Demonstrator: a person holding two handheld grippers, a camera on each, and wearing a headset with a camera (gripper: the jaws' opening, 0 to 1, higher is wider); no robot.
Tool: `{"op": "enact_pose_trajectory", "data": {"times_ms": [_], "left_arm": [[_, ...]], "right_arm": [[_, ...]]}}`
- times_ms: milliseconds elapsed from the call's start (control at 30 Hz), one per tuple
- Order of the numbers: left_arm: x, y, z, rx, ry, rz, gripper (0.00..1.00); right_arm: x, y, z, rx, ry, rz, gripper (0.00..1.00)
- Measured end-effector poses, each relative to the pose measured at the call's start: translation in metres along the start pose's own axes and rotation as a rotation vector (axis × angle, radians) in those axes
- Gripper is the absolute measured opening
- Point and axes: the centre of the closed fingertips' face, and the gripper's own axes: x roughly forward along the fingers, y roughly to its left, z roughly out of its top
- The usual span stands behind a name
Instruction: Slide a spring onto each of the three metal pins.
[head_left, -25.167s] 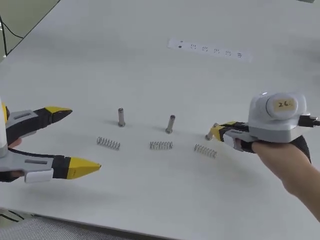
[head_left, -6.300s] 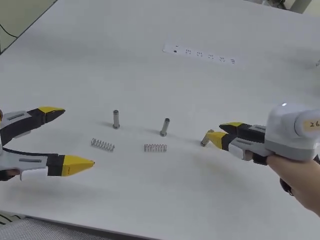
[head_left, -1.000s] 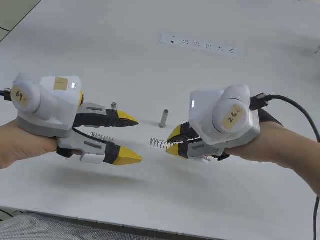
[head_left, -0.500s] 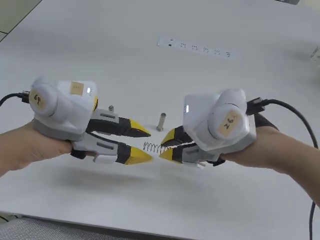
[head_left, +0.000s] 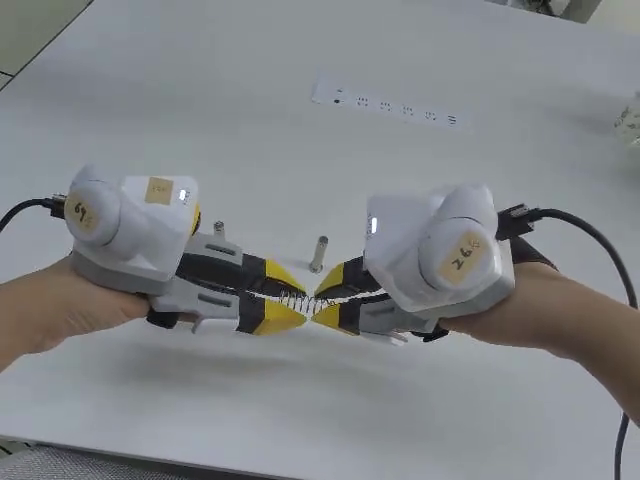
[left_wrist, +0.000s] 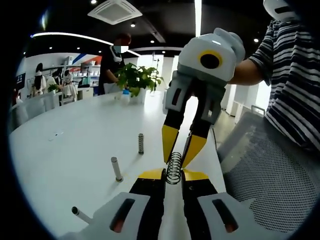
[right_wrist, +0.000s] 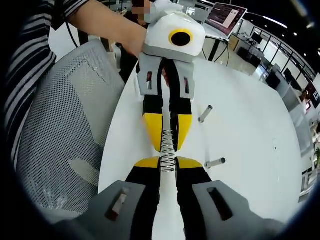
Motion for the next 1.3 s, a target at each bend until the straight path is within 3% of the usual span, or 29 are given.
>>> {"op": "enact_pose_trajectory", "data": {"times_ms": [1067, 1300], "left_arm": [[0.002, -0.005, 0.001, 0.001, -0.016, -0.019, 0.08], [0.001, -0.008, -0.001, -0.008, -0.007, -0.032, 0.08]], "right_arm": [[0.000, 0.003, -0.002, -0.007, -0.002, 0.009, 0.13], [0.000, 0.005, -0.012, -0.001, 0.004, 0.006, 0.16]]}}
